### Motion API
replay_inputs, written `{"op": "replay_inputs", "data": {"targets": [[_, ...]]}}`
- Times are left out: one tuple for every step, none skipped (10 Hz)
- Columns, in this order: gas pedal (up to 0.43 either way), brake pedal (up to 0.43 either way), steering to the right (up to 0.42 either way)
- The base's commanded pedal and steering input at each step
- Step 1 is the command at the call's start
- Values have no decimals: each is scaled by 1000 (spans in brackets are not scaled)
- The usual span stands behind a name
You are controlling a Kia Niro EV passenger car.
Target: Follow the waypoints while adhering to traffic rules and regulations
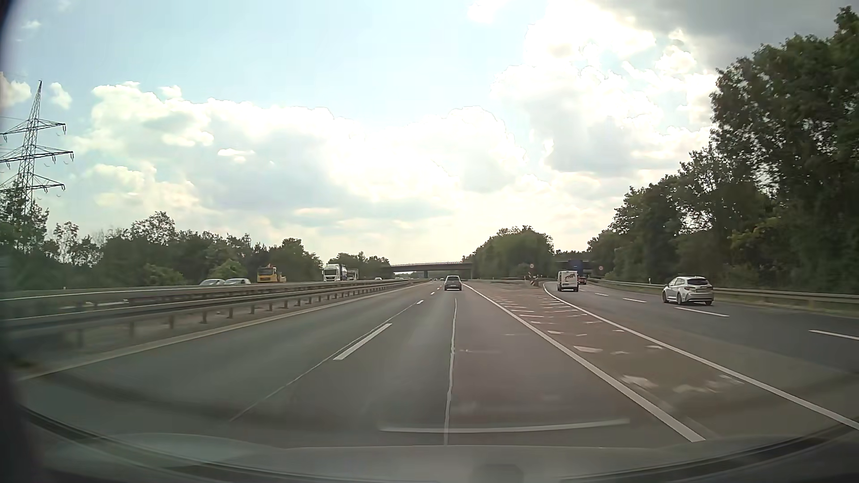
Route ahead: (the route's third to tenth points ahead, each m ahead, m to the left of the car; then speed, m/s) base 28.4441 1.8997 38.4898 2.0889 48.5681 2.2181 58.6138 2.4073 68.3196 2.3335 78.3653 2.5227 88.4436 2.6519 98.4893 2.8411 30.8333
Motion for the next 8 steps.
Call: {"op": "replay_inputs", "data": {"targets": [[299,30,0],[299,30,0],[299,30,0],[299,30,0],[299,30,0],[299,30,-1],[299,30,-1],[299,30,-1]]}}
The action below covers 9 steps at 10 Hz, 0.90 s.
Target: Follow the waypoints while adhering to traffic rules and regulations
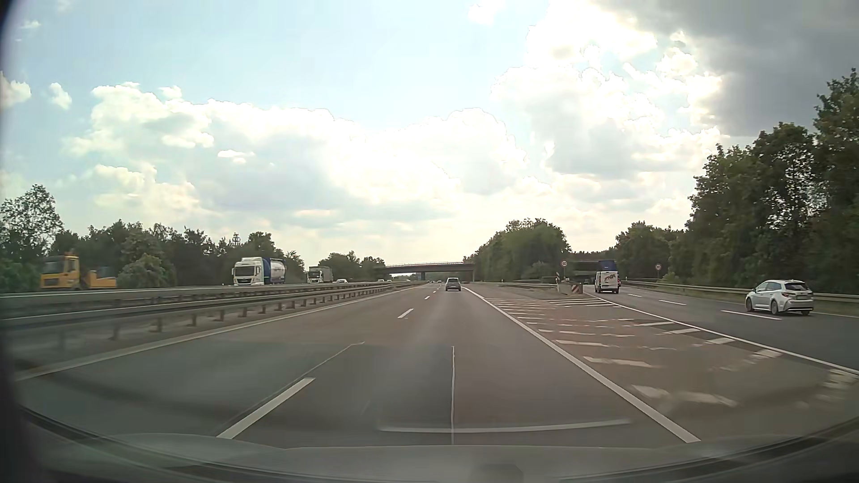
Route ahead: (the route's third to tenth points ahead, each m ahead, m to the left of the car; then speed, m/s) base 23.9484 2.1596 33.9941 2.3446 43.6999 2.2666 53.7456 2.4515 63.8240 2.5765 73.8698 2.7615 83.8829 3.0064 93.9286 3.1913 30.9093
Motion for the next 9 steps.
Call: {"op": "replay_inputs", "data": {"targets": [[299,30,-1],[299,30,0],[299,30,-1],[299,30,-1],[299,30,-3],[299,30,-3],[299,30,-3],[299,30,-3],[299,30,-3]]}}
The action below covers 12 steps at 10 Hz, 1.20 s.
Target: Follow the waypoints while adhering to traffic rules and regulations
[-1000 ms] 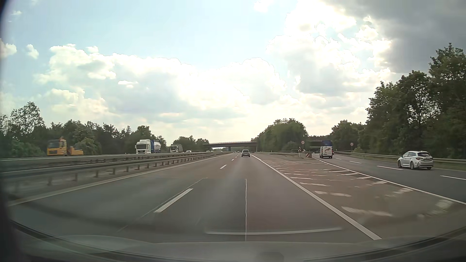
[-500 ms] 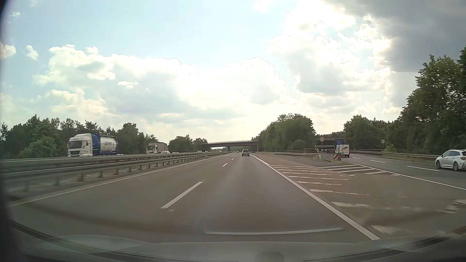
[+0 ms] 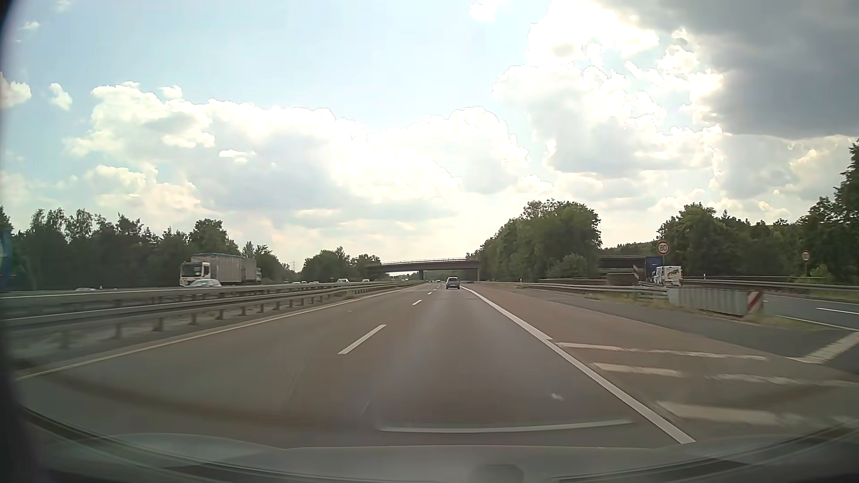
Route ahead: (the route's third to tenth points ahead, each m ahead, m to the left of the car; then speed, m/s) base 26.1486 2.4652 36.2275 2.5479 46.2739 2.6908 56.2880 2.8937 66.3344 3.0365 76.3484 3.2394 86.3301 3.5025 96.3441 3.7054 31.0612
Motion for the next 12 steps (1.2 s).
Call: {"op": "replay_inputs", "data": {"targets": [[299,30,-3],[299,30,-3],[299,30,-3],[299,37,-3],[299,30,-3],[299,30,-3],[299,30,-3],[299,30,-3],[299,30,-3],[299,30,-3],[299,30,-3],[311,30,-4]]}}
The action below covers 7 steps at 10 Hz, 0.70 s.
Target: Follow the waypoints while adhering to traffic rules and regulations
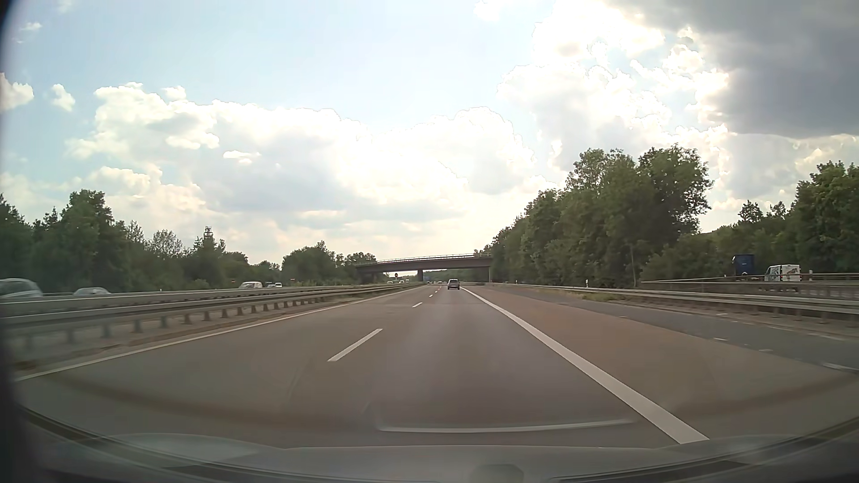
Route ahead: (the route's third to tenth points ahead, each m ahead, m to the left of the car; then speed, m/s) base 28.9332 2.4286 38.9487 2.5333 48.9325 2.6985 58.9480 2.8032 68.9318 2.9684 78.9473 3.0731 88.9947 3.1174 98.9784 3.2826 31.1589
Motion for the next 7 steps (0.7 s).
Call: {"op": "replay_inputs", "data": {"targets": [[311,30,-4],[311,30,-4],[311,30,-4],[311,30,-3],[311,30,-3],[311,30,-3],[311,30,-3]]}}
